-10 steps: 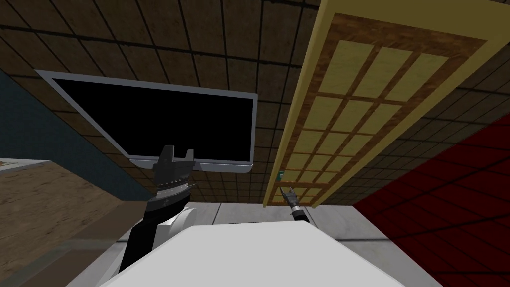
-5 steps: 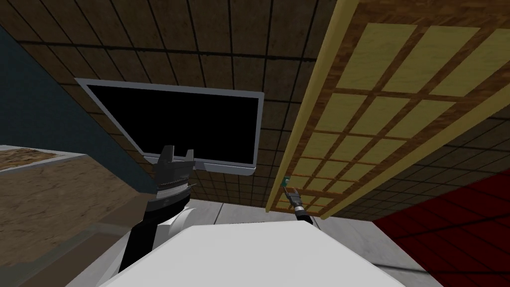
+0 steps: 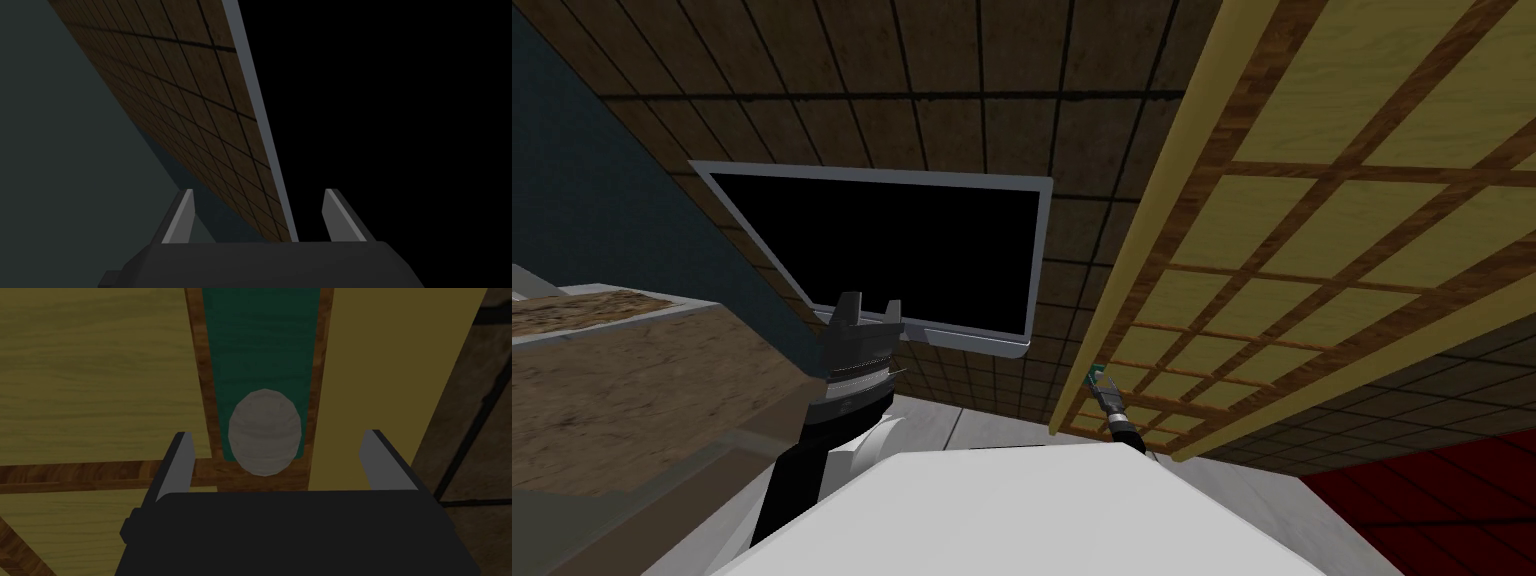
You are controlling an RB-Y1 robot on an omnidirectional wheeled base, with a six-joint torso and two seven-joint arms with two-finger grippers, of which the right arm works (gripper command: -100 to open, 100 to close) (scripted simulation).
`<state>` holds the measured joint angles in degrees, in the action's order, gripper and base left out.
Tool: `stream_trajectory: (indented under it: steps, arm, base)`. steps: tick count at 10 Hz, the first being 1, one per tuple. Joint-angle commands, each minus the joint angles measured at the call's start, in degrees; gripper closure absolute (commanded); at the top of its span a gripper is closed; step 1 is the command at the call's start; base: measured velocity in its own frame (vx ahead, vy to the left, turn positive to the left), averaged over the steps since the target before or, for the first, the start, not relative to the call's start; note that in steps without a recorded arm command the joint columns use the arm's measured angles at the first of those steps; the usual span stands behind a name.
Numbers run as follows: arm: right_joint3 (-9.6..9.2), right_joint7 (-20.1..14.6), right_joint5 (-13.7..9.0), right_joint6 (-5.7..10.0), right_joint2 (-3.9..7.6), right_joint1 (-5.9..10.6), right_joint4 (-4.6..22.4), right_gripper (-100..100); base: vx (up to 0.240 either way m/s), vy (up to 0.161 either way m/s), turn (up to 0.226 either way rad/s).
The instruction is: Pull the door open
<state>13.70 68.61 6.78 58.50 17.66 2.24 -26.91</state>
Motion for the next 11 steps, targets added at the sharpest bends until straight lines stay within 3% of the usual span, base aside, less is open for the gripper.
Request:
stream_trajectory:
  steps: [1,2,3,8,11]
  arm:
    - [0.28,0.4,-0.7,0.51,0.40,0.88,1.8,-100]
    - [0.08,0.3,-0.4,0.44,0.12,0.61,1.6,-100]
    - [0.08,0.3,-0.4,0.44,0.12,0.61,1.6,100]
    - [0.08,0.3,-0.4,0.44,0.12,0.61,1.6,100]
    - [-0.09,-3.7,-1.5,0.26,0.24,0.49,1.3,100]
  base:
    - [0.058,-0.009,0.051]
    - [0.009,0.005,-0.009]
    - [-0.009,0.002,0.003]
    - [-0.001,-0.004,-0.003]
    - [-0.027,-0.015,0.040]
